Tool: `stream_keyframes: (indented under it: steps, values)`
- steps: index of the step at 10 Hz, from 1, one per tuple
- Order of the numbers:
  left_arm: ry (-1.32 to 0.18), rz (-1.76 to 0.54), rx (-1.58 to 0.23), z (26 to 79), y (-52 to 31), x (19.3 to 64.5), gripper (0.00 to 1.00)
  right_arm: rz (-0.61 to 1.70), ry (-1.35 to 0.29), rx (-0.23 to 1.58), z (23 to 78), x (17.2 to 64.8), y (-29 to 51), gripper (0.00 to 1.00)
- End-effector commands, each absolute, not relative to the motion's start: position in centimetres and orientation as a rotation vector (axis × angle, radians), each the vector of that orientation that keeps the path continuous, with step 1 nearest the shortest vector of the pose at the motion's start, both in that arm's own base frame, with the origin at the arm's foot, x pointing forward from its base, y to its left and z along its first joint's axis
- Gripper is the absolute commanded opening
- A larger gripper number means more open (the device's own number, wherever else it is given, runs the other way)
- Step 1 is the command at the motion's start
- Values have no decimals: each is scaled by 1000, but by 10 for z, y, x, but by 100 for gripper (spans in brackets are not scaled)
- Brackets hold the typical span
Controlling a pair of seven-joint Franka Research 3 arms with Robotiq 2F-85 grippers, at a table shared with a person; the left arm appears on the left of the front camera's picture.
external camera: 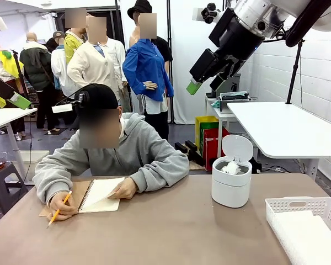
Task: Sort the paper based on its condition.
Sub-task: If a person hands you a paper, place it in the Organizing basket , and if it's crumpled, put it in the Trash can.
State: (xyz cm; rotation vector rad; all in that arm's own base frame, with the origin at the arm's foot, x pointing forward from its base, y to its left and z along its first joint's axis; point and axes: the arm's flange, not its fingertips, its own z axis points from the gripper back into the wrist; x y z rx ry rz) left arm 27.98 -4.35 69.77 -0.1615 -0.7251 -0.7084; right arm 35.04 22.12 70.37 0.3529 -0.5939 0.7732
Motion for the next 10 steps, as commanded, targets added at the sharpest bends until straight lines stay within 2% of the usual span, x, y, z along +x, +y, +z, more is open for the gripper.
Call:
stream_keyframes:
  steps: [1, 10]
  values:
    - [-726, -705, -163, 698, -42, 280, 100, 772, -592, 353, 703, 351, 221, 100]
    - [-726, -705, -163, 698, -42, 280, 100, 772, -592, 353, 703, 351, 221, 100]
